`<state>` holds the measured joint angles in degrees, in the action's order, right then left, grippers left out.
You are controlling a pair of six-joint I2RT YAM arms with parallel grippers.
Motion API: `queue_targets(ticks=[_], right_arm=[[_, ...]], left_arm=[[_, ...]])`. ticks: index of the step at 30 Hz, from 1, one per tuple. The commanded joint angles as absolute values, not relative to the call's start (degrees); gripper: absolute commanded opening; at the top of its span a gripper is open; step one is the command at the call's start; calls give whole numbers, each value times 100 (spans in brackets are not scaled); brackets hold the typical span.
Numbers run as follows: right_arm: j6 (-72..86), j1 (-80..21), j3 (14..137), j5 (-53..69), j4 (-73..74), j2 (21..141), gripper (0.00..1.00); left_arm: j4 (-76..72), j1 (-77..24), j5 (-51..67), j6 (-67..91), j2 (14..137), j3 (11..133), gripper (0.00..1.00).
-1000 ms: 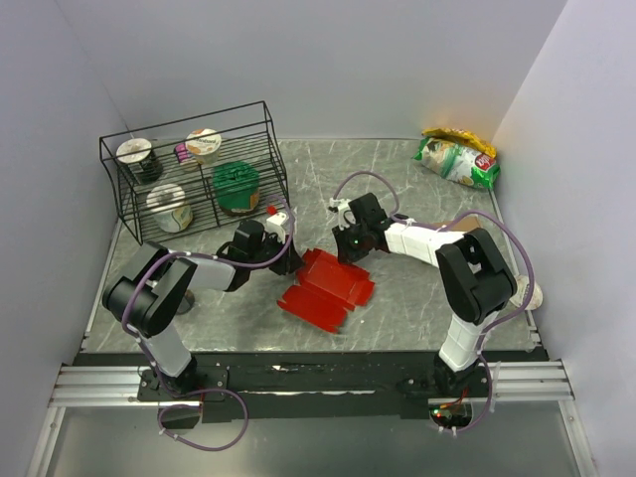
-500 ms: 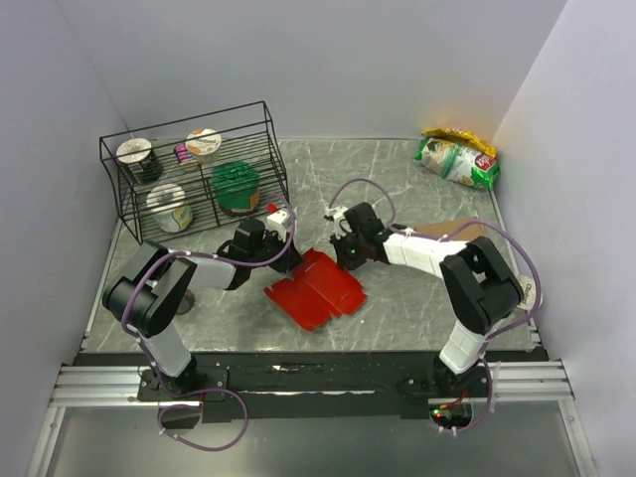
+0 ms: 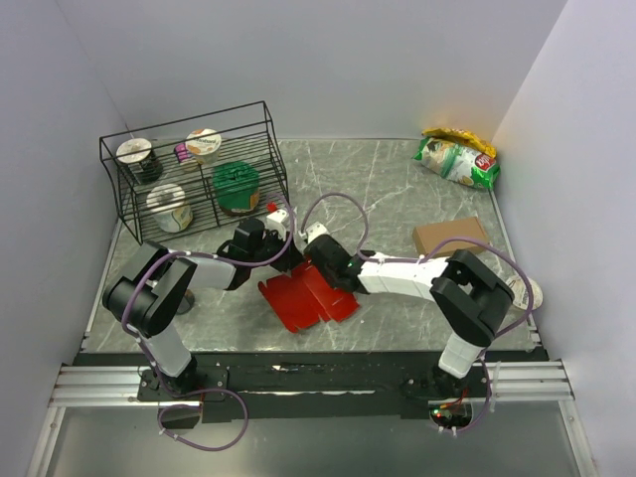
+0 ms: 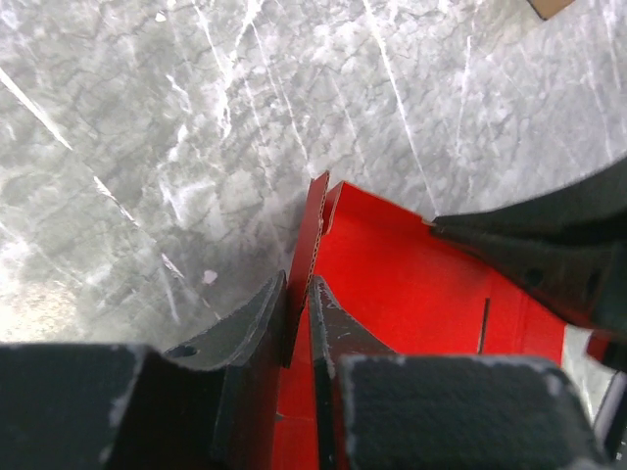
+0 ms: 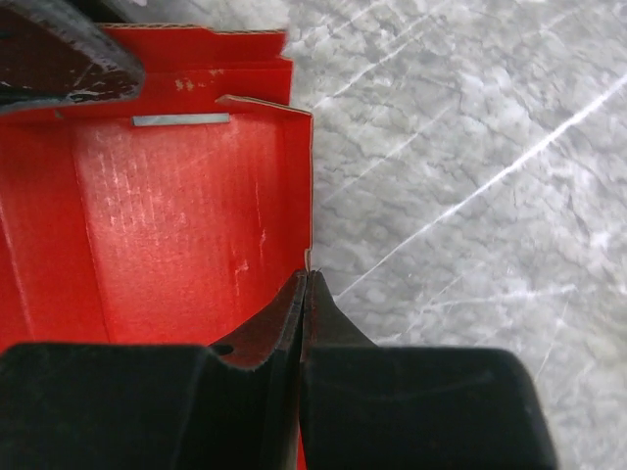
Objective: Fold the paper box
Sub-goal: Fold the paper box at the center of the board.
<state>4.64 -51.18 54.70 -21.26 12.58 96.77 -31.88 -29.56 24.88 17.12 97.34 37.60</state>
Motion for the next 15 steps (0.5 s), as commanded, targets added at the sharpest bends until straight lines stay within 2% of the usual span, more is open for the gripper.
queue_targets(ticks=[1, 8, 10, 11, 15], right_arm=[[992, -5414, 5616, -3216, 1274, 9870, 0], [1441, -5651, 5660, -3568, 1397, 9931, 0], [1441, -5678, 5643, -3490, 1380, 9984, 0], [1433, -5669, 5625, -3463, 1345, 10002, 0], [1275, -5660, 5459, -3454, 1161, 9845, 0]], left_arm=[[-3603, -3006, 2830, 1995, 9712, 3718, 22], [-3630, -2988, 2830, 2153, 9598, 3718, 32], [-3656, -2953, 2865, 2258, 9606, 3735, 43], [-3674, -2892, 2926, 2302, 9580, 3735, 51], [-3639, -2690, 2936, 2417, 9361, 3770, 67]])
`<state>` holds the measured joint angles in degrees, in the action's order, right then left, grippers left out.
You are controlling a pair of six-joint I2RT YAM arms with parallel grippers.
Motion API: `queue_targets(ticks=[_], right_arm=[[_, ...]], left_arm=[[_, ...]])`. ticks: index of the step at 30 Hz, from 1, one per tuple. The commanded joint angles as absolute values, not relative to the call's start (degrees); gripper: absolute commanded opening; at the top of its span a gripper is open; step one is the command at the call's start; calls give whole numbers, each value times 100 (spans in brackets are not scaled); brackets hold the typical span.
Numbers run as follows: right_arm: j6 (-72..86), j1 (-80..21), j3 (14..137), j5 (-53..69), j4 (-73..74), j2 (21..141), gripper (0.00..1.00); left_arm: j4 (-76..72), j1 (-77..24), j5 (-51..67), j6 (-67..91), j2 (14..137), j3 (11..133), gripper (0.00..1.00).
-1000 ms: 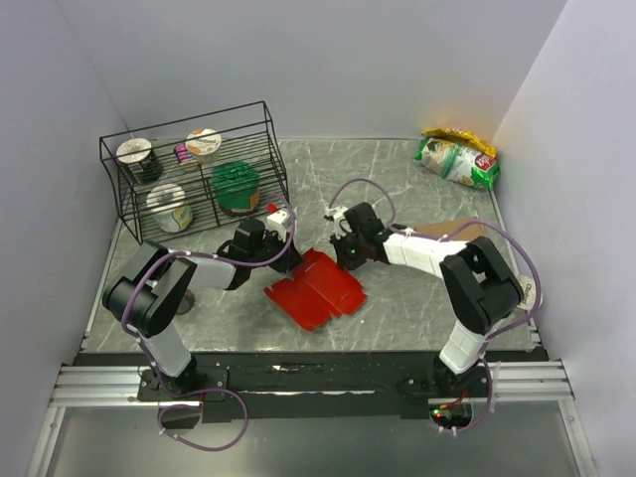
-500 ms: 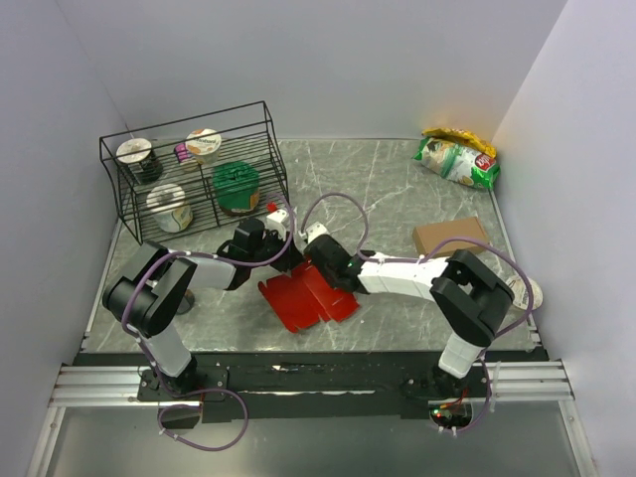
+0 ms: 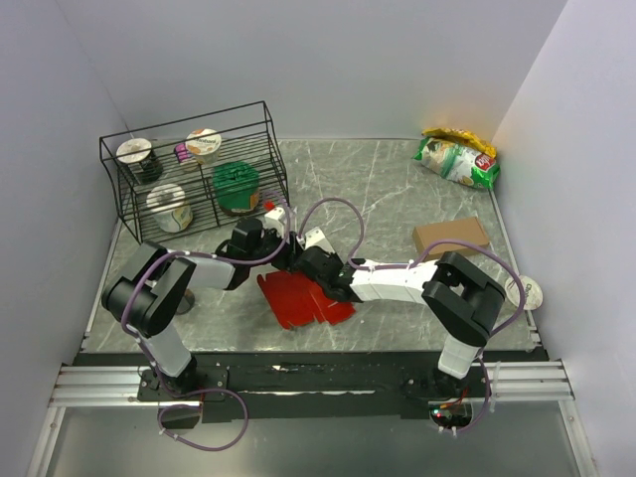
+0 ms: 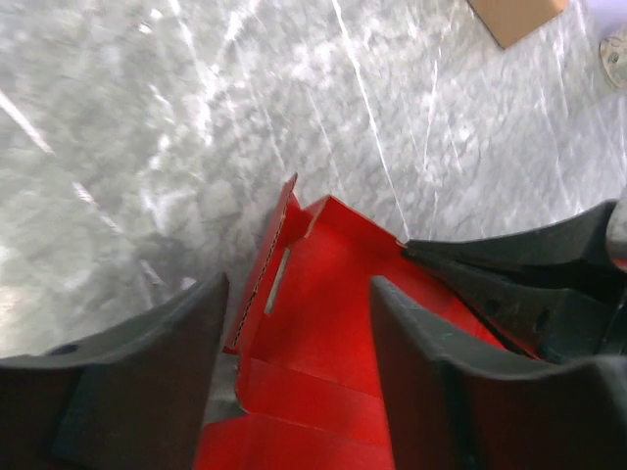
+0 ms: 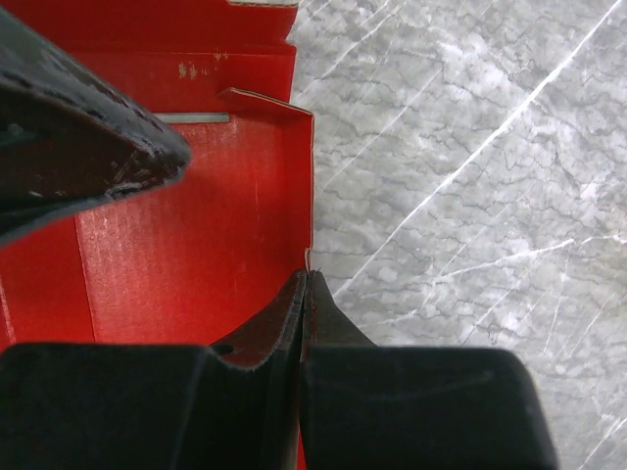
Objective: Fold the paper box
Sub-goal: Fold the paper box at the center of the board.
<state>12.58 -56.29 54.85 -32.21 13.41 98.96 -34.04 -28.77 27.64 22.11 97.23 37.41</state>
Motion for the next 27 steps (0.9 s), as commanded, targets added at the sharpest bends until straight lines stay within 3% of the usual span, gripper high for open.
queue_targets(ticks=[1, 4, 7, 15, 23, 27], right_arm=[[1231, -5660, 5423, -3437, 1108, 9818, 0], [1152, -5660, 5370, -3375, 1011, 9756, 0], [1151, -5660, 5353, -3331, 967, 9765, 0], [1107, -5651, 5309, -3348, 923, 9738, 0], [1125, -5660, 5344, -3331, 932, 9800, 0], [1142, -5651, 5361, -3366, 967, 9835, 0]], left_arm=[[-3604, -2655, 2909, 2400, 9317, 3823, 69], [-3481, -2497, 2822, 2487, 9229, 3954, 76], [-3332, -2338, 2760, 2706, 9430, 4191, 75], [-2259, -2285, 3014, 2479, 10467, 5027, 68], [-2495, -2311, 3392, 2408, 10451, 4817, 58], [-2786, -2347, 3515, 2408, 10327, 4483, 57]])
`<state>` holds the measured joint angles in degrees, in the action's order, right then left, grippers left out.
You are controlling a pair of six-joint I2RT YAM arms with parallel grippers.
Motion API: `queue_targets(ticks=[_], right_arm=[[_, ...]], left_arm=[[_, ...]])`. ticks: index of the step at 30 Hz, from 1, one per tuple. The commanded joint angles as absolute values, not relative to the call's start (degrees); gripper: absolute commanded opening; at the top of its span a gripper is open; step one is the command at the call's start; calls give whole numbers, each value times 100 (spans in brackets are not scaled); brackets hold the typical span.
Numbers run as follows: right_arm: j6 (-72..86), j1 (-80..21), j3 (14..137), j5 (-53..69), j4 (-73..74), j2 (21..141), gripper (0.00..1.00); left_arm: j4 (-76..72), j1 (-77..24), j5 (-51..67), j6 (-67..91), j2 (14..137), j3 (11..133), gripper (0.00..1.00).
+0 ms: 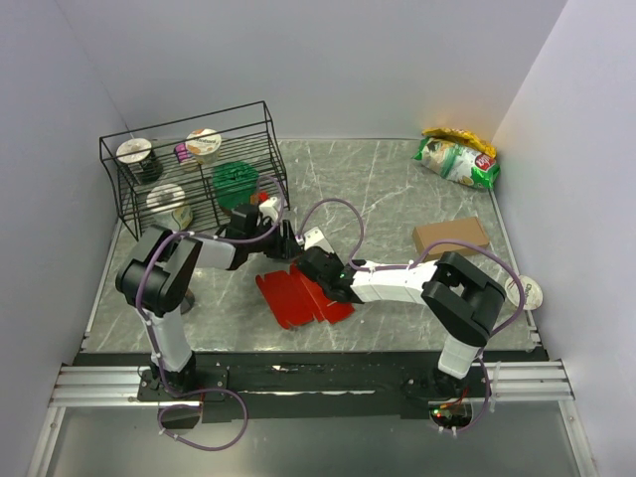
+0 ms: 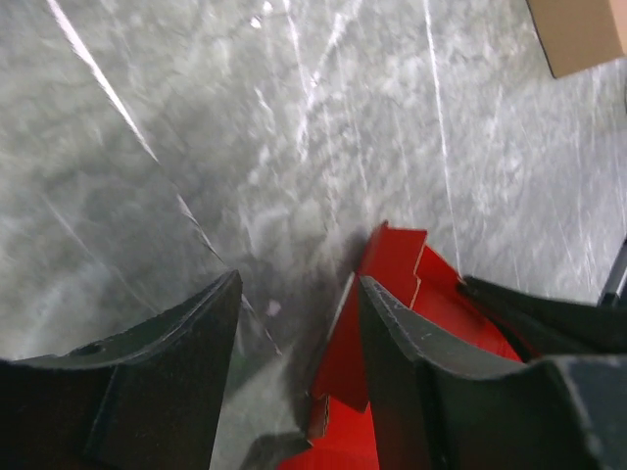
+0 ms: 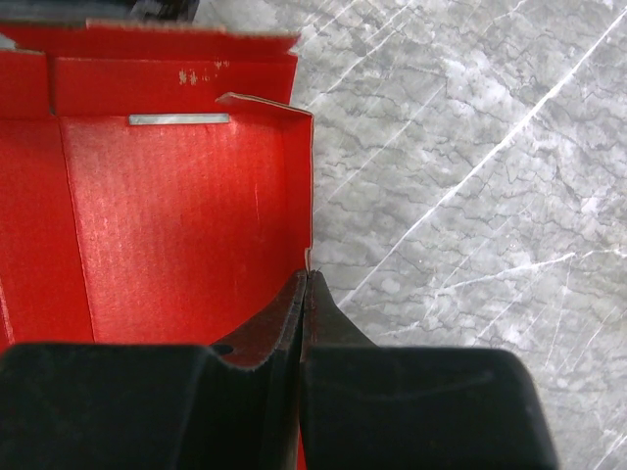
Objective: Fold the paper box
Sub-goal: Fold the paper box at the center of the board.
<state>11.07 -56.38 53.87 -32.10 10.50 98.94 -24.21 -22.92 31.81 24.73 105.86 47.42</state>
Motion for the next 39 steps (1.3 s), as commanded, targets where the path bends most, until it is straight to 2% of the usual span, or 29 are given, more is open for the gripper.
queue_targets(ticks=[1, 13, 23, 39], right_arm=[[1116, -5660, 5361, -3366, 967, 9826, 0], [1169, -5660, 5370, -3375, 1011, 9809, 0], [1178, -5651, 5370, -3375, 1020, 9800, 0], [1213, -5660, 5361, -3340, 1028, 9817, 0]], left_arm=[[-2830, -2355, 3550, 2408, 10336, 4448, 57], [-3892, -2382, 3814, 2847, 10292, 4034, 52], [-4534, -2382, 3884, 3129, 10362, 3876, 53], [-4122, -2496, 3946, 2549, 10538, 4087, 51]])
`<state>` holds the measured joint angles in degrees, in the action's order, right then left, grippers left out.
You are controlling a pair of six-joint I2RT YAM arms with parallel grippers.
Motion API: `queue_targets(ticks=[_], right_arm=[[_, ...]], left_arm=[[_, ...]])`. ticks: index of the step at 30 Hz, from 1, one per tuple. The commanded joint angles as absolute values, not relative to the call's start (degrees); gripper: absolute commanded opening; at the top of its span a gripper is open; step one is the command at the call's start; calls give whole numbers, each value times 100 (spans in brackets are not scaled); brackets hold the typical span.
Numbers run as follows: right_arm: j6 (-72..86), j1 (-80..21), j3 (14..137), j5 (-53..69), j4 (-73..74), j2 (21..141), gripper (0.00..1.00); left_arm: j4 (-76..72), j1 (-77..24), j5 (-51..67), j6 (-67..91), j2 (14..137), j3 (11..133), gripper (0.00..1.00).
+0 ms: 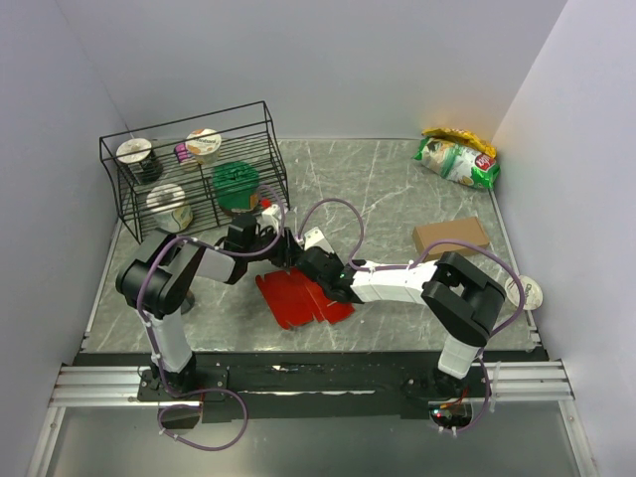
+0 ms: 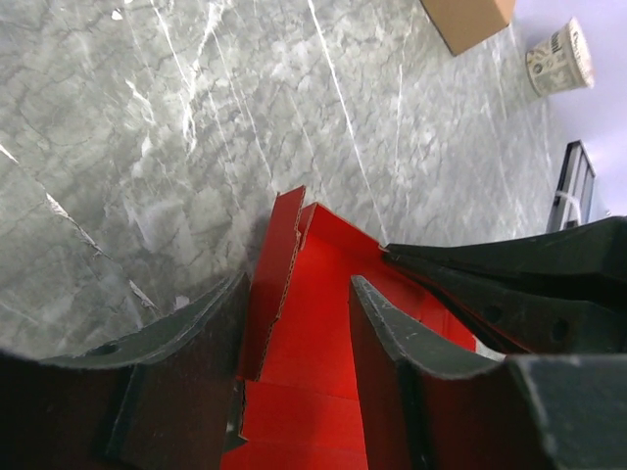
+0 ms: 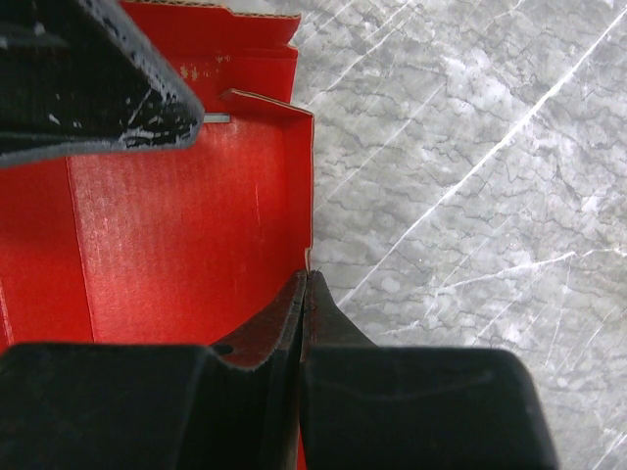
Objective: Fold the paper box
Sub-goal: Fold the paper box at the center of the board.
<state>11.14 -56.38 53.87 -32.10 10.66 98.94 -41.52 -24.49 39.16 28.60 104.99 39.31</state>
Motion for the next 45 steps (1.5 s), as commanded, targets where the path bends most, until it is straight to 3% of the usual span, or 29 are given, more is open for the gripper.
queue_targets(ticks=[1, 16, 28, 36, 45], right_arm=[[1213, -5643, 5361, -3349, 1028, 9826, 0], [976, -5678, 5282, -3656, 1002, 9703, 0], [-815, -5528, 5511, -4403, 695, 9536, 0], [-1239, -5493, 5792, -4772, 782, 9536, 0], [-924, -5756, 6143, -4940, 1133, 9589, 0]], left_arm=[[-4279, -2496, 3911, 2566, 10477, 4052, 50], [-4044, -2355, 2629, 3332, 10081, 4087, 60], [-4017, -2250, 2250, 3138, 9317, 3428, 66], [-4675, -2355, 1987, 3682, 9229, 2559, 52], [-5123, -2962, 2004, 3981, 9738, 2435, 36]])
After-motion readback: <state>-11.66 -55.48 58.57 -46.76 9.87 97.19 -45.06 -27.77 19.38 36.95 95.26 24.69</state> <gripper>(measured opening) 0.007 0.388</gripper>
